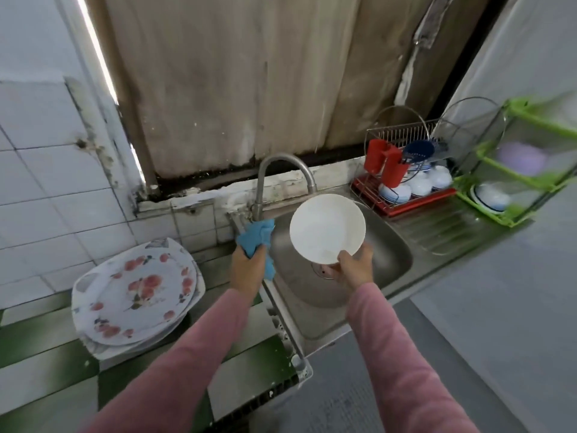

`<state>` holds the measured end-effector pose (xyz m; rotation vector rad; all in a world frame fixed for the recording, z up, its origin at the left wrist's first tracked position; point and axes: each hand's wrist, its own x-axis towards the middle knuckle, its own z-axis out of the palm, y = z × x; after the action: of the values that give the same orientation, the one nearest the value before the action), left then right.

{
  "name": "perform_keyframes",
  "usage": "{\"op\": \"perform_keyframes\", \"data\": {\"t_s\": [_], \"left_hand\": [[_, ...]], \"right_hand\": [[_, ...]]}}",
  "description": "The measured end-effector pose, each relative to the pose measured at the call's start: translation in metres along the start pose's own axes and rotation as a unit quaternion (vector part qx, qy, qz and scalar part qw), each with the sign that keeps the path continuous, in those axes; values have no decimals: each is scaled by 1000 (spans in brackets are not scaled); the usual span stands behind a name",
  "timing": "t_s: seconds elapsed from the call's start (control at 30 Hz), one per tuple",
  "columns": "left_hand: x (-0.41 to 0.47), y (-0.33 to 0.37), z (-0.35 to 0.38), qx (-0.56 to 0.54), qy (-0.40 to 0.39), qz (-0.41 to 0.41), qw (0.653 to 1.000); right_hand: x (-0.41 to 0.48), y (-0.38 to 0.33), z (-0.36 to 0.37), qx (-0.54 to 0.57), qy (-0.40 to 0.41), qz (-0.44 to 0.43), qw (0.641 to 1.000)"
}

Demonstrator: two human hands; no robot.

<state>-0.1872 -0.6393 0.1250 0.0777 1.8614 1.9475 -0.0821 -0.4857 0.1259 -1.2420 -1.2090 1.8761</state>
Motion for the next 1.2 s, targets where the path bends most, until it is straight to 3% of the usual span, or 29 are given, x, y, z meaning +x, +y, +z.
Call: {"op": "perform_keyframes", "data": {"t_s": [0.2,0.47,0.97,1.2], "left_hand": [[-2,-5,61,25,-21,32,999],[0,-17,86,71,-15,19,997],[2,-20,87,99,-3,35,994],[2,-22,79,87,-6,46,995]], "right_hand": [[40,-7,-49,-103,48,-25,993],[50,1,-65,-192,42,-50,979],[48,0,-55,-197,16,-143,970],[41,2,-49,-168,21,-141,975]]}}
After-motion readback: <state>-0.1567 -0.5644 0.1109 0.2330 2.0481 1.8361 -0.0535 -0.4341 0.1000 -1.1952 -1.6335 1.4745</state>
